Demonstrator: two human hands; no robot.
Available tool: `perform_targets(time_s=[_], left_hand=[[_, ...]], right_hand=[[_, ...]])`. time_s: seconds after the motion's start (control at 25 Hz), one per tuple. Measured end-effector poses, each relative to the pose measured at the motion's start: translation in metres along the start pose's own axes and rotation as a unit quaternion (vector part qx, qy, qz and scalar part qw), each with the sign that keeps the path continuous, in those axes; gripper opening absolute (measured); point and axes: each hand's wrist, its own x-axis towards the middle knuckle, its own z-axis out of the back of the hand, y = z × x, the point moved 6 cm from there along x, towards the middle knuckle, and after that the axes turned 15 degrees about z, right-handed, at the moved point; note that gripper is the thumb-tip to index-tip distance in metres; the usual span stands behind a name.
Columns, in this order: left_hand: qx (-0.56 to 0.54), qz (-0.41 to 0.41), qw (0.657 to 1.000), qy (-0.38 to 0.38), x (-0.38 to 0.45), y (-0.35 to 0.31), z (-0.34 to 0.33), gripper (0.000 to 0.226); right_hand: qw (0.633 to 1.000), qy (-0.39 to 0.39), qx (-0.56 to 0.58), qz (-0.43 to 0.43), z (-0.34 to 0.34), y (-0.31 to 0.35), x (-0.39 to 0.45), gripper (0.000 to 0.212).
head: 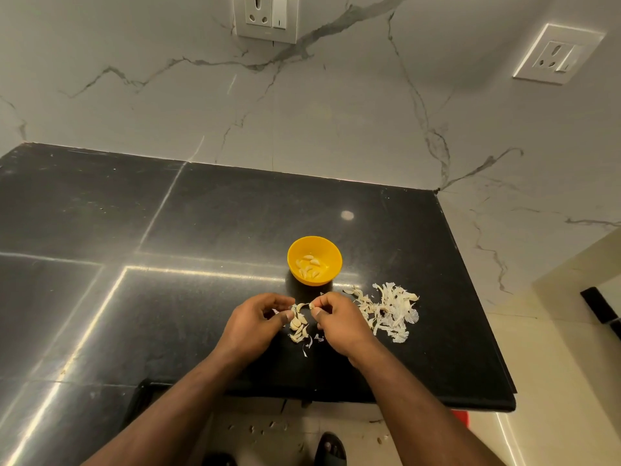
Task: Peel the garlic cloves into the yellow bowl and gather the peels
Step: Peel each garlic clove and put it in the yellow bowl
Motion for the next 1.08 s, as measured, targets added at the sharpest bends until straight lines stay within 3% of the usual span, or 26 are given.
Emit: perform_targets(time_s=[0.2, 0.4, 0.84, 1.08], left_hand=[[-0.119, -0.015, 0.99, 0.069, -0.002, -0.018, -0.01, 0.015], [-0.114, -0.002, 0.992, 0.062, -0.003, -0.021, -0.009, 0.012], [-0.09, -0.012, 0.994, 0.055, -0.003, -0.021, -0.013, 0.013], [-0.081, -0.011, 0.996, 0.048, -0.003, -0.022, -0.013, 0.012]], right_hand=[[0.978, 0.026, 0.204, -0.028, -0.006, 0.009, -0.011, 0.008], [0.984, -0.036, 0.172, 0.028, 0.008, 0.013, -0.01, 0.006], [0.981, -0.029, 0.191, -0.011, 0.006, 0.005, -0.006, 0.009], [0.994, -0.033, 0.107, 0.005, 0.008, 0.009, -0.004, 0.01]])
